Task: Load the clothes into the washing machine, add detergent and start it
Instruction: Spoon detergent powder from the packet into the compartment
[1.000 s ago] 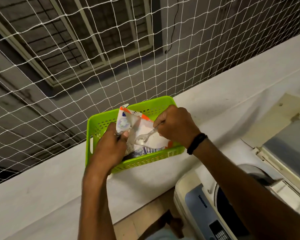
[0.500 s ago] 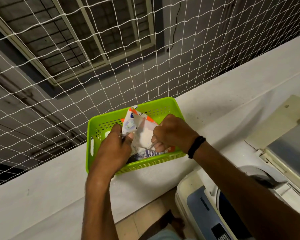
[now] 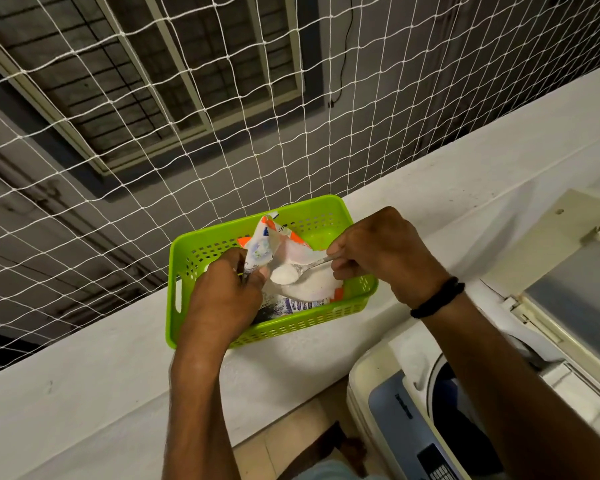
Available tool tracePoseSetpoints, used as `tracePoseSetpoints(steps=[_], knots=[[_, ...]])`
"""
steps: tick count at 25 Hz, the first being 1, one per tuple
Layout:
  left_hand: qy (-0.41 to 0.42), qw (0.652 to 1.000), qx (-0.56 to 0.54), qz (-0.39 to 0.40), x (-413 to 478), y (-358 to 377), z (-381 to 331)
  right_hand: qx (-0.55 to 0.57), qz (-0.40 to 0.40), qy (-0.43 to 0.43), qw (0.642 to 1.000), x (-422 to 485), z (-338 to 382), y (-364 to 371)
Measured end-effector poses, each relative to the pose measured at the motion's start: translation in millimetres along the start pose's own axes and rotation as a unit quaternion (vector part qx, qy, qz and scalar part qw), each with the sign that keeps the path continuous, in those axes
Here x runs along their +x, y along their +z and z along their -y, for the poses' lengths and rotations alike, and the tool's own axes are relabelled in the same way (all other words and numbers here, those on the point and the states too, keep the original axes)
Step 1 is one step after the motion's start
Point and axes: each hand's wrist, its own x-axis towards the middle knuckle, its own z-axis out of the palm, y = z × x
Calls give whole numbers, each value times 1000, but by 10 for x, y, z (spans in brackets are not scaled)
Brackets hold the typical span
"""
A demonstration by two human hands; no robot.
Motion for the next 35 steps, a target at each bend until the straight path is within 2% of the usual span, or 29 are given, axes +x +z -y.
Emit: tracePoseSetpoints(steps=[5,10,15,18,22,27,32,35], knots=[[3,997,-69,-20,-58,-52,-14,141,43,43,988,-120,28,-131],[21,985,-149,-80,-158,-85,-141,165,53,66,983,-179,16,-245],[81,960,-192,-185,-268,-18,-365,177,47,49,982,-237,-40,-374],[127,943,-224,-210,-337,82,-567,193,16,20,981,-318,-110,-517],[190,925,-268,-191,-410,317,-861,231,-29,-7,973,-436,-264,-762],[239,900,-332,-151,-480,725,-1181,268,-83,23,960,-625,-486,-1138],[253,900,-348,-64,-578,1281,-1417,297,-150,56,941,-889,-947,-1515],[260,911,-321,-1,-712,1697,-1512,330,-218,103,913,-1022,-1441,-1686]])
